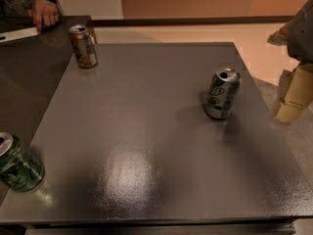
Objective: Pick orange can
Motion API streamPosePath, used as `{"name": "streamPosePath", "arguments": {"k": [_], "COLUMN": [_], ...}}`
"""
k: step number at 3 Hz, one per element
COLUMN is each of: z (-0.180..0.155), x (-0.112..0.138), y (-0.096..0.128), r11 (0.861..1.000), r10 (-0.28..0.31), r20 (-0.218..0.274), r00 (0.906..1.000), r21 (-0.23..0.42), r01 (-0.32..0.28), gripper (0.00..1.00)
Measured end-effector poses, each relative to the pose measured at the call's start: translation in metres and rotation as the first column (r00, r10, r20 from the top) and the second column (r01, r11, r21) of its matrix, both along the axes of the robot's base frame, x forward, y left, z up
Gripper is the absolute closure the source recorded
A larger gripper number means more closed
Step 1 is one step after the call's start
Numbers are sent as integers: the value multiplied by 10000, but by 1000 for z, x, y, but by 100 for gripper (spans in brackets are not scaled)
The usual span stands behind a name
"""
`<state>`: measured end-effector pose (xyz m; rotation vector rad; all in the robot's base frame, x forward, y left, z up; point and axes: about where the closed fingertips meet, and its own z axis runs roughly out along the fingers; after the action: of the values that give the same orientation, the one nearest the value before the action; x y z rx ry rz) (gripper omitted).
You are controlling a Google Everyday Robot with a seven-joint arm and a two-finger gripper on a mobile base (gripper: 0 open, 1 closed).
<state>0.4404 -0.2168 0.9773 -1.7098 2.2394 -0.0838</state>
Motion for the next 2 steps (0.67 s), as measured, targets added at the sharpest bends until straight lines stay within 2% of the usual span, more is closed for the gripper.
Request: {"name": "streamPosePath", "arguments": {"k": [1, 2], "z": [-3, -8], "x": [24, 63], "y": [8, 26], "r11": [9950, 9786], "r10": [-472, -792], "r20": [101, 225], "r00": [9988, 9966], "r21": [891, 1920], "r01": [461, 735], "gripper": [0, 0]}}
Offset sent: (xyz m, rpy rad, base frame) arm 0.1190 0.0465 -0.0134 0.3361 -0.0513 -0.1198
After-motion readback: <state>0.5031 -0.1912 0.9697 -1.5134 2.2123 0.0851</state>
